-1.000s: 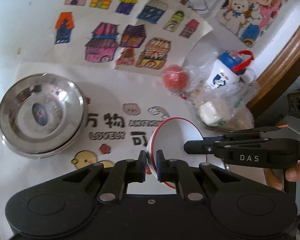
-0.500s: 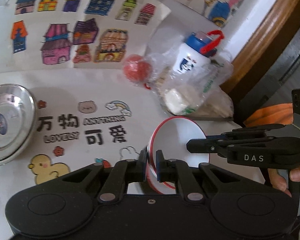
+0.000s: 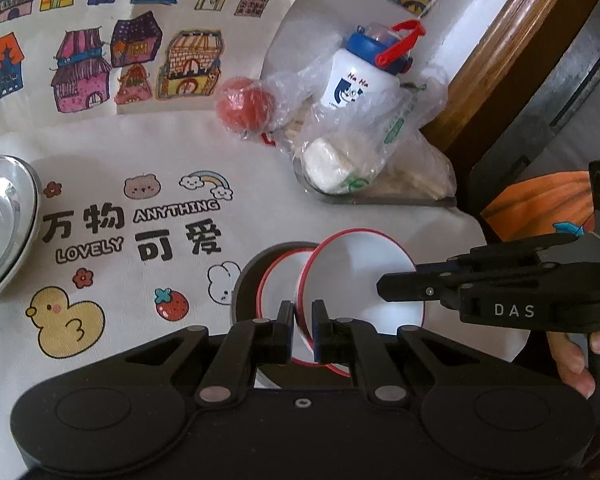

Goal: Organize plates and bowls
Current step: 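Lift the white bowl with both grippers and carry it over the steel bowl, then lower the white bowl into the other white bowl and open both grippers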

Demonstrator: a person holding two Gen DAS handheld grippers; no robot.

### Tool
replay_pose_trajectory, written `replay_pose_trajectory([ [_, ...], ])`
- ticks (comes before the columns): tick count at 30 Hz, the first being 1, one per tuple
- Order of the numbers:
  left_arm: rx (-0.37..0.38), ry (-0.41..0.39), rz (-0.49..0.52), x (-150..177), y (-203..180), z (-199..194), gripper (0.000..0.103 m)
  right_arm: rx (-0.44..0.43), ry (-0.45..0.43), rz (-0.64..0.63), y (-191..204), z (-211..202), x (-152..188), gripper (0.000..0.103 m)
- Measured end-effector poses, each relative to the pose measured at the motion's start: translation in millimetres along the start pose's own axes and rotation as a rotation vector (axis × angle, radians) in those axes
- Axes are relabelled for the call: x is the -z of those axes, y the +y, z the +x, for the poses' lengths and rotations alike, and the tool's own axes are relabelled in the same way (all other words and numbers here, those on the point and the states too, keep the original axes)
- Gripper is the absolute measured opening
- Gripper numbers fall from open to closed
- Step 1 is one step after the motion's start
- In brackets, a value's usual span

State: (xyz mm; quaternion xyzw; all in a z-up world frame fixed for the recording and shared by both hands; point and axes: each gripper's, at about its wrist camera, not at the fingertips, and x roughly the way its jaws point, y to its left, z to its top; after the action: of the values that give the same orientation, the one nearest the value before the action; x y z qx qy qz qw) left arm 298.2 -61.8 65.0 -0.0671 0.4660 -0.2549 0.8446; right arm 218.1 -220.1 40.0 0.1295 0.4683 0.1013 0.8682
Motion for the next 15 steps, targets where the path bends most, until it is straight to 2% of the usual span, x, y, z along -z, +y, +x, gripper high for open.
replay_pose_trajectory([
  [15,-0.019,0.044,0.008,3.2,1.0,14.0,0.009,-0.004,0.049,0.011,-4.4,12.4,2.7,0.010],
])
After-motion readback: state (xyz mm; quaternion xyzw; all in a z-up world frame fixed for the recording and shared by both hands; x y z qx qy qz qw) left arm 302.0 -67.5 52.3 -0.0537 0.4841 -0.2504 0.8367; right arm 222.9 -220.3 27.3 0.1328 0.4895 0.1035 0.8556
